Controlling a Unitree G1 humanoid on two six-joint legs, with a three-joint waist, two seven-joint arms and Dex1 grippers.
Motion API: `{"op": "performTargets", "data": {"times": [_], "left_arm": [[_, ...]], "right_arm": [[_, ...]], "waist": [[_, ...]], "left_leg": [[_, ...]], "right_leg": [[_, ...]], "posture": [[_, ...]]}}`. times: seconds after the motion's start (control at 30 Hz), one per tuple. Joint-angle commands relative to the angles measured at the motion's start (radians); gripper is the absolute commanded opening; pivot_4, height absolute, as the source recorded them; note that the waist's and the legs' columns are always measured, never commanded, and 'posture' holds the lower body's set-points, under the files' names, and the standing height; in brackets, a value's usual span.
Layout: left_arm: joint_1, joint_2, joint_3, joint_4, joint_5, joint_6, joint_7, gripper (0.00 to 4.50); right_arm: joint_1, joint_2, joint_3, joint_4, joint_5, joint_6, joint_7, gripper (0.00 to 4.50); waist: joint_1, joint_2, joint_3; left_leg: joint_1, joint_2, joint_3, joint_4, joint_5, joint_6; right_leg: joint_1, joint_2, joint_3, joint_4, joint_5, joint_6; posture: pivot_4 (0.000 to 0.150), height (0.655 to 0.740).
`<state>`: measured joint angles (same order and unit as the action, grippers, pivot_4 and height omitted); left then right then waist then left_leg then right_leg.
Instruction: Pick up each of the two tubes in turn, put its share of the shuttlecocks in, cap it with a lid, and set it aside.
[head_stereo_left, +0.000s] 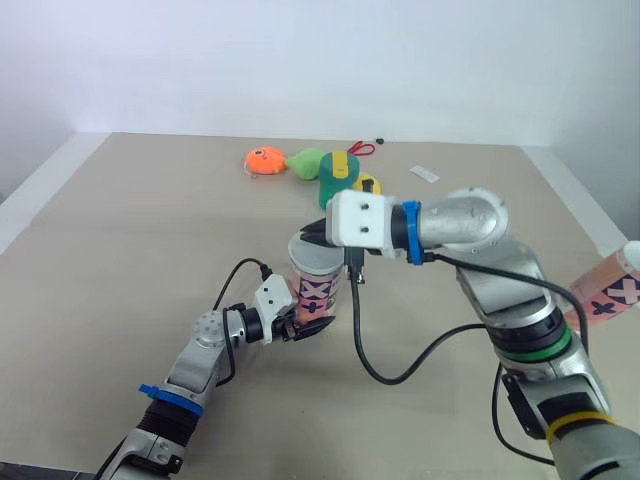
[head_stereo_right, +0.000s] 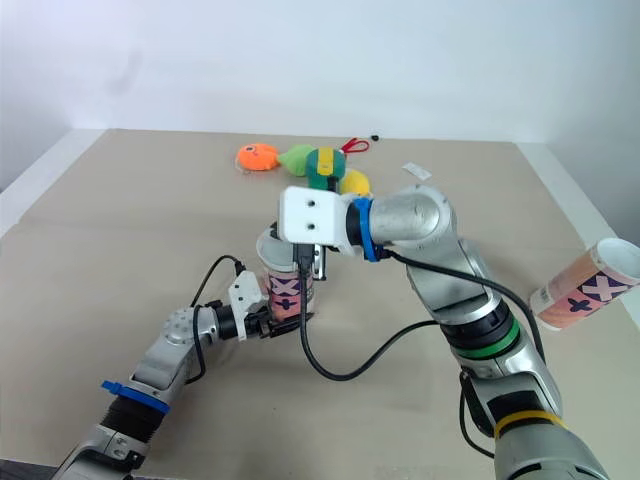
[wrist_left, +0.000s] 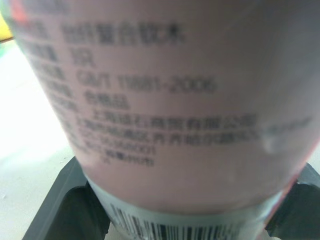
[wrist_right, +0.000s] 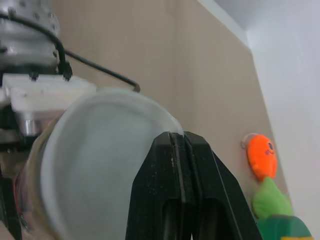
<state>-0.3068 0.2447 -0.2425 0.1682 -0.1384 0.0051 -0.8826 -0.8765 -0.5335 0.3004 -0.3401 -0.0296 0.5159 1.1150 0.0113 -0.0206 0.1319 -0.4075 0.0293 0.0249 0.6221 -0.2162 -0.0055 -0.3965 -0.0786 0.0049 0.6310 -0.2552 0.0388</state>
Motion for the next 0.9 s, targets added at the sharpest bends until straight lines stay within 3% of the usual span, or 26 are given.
{"op": "performTargets", "data": {"times": [0.03,0.3,0.9], "left_arm": [[0.022,-0.004,-0.060,0.064,0.041,0.045,-0.002,3.23],[0.021,-0.004,-0.062,0.063,0.035,0.049,0.004,3.23],[0.008,-0.012,-0.061,0.085,0.036,0.043,0.006,3.23]], "right_arm": [[-0.050,-0.005,-0.047,-0.025,0.067,0.052,0.002,0.04],[-0.062,-0.064,-0.042,-0.021,0.131,0.114,0.005,0.04],[-0.238,-0.175,0.000,0.070,0.236,0.285,0.096,0.04]], "waist": [[0.001,-0.001,0.001],[0.002,-0.001,0.002],[0.002,0.004,0.007]], "left_leg": [[-0.001,0.000,0.000,0.000,0.000,0.000],[-0.014,-0.003,-0.001,0.003,0.000,0.000],[-0.015,-0.003,-0.004,0.007,0.000,0.000]], "right_leg": [[-0.001,0.000,-0.001,0.000,0.000,0.000],[-0.006,-0.001,-0.003,-0.002,0.000,0.004],[-0.007,0.001,-0.004,-0.002,0.002,0.004]], "posture": [[0.150,0.7400],[0.150,0.7400],[0.150,0.7400]]}}
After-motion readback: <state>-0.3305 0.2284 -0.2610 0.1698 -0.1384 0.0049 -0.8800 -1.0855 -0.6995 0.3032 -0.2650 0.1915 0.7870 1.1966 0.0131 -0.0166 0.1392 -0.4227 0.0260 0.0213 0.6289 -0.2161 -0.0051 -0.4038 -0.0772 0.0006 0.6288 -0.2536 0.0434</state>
